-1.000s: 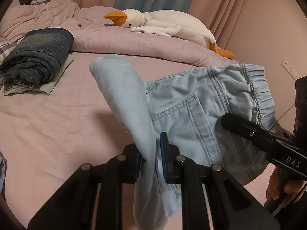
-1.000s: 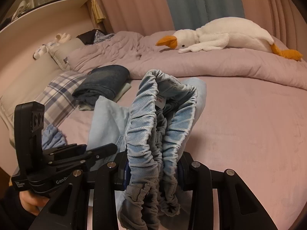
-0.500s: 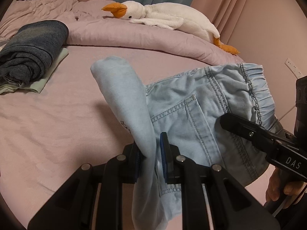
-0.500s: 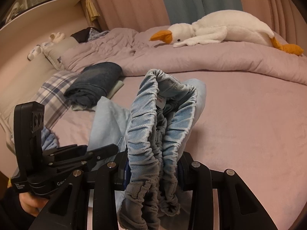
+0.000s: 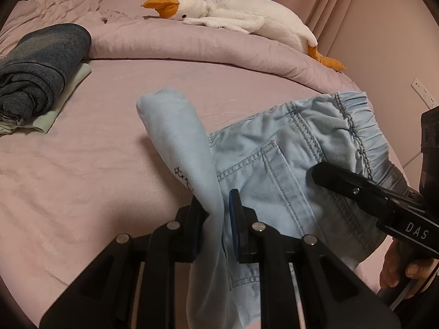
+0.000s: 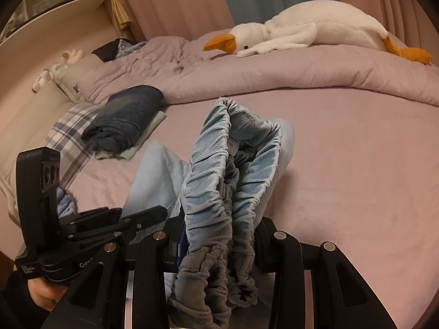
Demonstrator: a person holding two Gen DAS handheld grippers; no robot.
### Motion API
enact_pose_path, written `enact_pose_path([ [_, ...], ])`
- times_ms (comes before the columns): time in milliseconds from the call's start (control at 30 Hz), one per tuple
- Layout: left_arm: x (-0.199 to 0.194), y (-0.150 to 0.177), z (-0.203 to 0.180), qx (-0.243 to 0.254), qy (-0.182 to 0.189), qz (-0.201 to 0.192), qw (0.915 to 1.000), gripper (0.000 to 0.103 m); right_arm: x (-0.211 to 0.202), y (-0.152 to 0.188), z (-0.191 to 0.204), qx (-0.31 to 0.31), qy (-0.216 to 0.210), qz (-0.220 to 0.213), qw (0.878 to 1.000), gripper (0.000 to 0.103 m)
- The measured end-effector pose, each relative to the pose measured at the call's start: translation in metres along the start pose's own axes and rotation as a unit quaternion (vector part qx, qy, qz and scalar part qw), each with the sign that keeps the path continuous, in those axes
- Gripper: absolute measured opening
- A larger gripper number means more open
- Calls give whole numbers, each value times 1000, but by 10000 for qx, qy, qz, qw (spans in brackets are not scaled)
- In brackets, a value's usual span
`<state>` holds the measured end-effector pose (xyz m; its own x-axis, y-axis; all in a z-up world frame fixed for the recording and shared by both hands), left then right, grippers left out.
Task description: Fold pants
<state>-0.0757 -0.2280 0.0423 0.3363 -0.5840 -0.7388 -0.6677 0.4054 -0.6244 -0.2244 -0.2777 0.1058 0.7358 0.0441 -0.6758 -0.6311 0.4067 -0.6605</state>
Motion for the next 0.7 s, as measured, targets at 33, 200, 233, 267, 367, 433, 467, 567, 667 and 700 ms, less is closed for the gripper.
enact_pose_path([
  [33, 1, 0, 0, 0, -6, 7, 10000, 15, 1, 0, -1, 8, 2, 12, 10000, 39],
  [200, 5, 0, 3, -3, -12, 18, 10000, 17, 7, 0, -9, 117, 34, 88, 9999, 39],
  [233, 6, 0, 4, 3, -29, 20, 10000, 17, 9, 0, -11, 169, 42, 110, 9998, 39],
  [267, 6, 0, 5, 7, -40, 23, 10000, 18, 10, 0, -14, 210, 43, 129, 9997, 39],
  [367, 11, 2, 11, 2, -142, 80, 9999, 18, 15, 3, -23, 364, 55, 213, 9991, 39],
  [433, 15, 5, 18, -77, -203, 159, 9996, 18, 20, 5, -31, 480, 108, 314, 9983, 39],
  [467, 17, 8, 23, -125, -238, 194, 9995, 19, 23, 7, -35, 545, 136, 361, 9978, 39],
  [567, 19, 12, 30, -195, -277, 229, 9992, 26, 28, 13, -47, 743, 174, 464, 9960, 39],
  [667, 22, 14, 31, -119, -404, 229, 9988, 36, 30, 17, -51, 780, 230, 509, 9954, 45],
  [700, 22, 15, 32, -98, -488, 231, 9985, 45, 31, 18, -52, 757, 296, 534, 9953, 48],
])
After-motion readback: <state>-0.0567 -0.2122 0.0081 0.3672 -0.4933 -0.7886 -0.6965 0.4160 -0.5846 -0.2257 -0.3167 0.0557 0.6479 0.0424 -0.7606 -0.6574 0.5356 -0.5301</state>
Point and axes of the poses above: each gripper's, at about its wrist camera, not at the fingertips, and x roughly the way its jaws point, z to its left, y to its underside, the point moved 3 cm from there along x, roughly the way its jaws point, and after that the axes turned 2 degrees about x, right-handed, at the moved point
